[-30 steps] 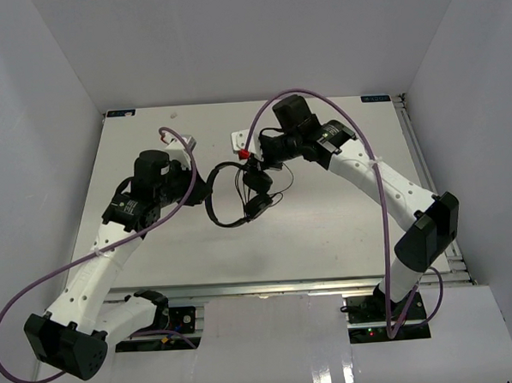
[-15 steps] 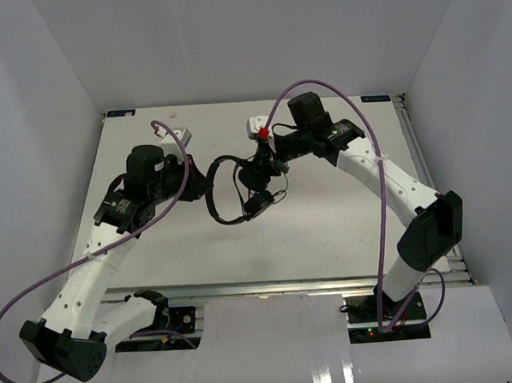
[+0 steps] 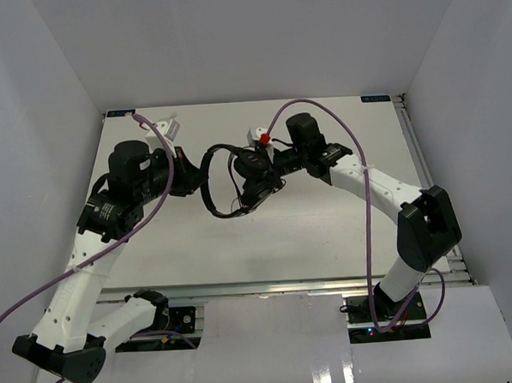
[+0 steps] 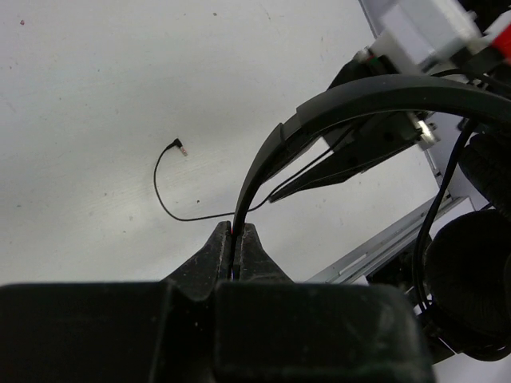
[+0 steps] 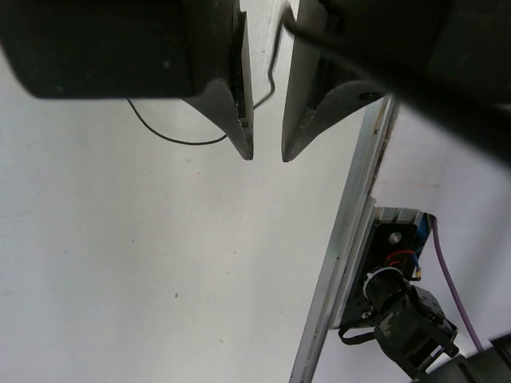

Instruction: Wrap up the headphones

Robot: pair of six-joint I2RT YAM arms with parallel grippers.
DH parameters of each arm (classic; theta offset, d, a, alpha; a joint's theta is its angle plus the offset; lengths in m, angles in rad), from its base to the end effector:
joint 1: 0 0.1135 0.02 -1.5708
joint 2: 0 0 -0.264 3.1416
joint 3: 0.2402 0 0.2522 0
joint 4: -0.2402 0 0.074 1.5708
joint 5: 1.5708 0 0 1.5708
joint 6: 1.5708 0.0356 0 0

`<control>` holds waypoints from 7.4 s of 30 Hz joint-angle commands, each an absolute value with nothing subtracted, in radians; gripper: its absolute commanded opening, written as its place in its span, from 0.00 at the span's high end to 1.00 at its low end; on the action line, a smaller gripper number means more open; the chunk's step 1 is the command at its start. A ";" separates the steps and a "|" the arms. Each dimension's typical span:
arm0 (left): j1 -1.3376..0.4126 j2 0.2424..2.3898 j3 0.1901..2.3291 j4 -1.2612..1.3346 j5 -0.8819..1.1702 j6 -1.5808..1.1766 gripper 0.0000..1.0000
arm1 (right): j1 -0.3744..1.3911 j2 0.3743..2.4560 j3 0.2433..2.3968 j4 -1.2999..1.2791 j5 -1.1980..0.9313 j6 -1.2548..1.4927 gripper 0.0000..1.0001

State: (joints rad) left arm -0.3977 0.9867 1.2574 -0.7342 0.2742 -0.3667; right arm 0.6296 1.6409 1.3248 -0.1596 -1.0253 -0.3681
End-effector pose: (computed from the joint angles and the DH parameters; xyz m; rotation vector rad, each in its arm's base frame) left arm 0.1726 -0.0830 0.4086 0.2109 2.0899 -0.7504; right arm 0.2829 0.2437 0.3154 -1.4710 1.3468 1.2027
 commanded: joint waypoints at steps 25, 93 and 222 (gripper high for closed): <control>-0.402 1.083 1.691 -0.803 0.259 -0.541 1.00 | 0.636 1.717 1.108 0.664 -1.141 0.224 0.81; -0.387 1.211 1.186 -0.689 0.167 -0.188 1.00 | 1.066 1.494 1.621 -0.561 0.302 -1.333 0.92; -0.447 1.159 0.523 -0.109 -0.218 -1.137 1.00 | 0.571 2.025 0.847 0.985 -1.043 0.620 0.89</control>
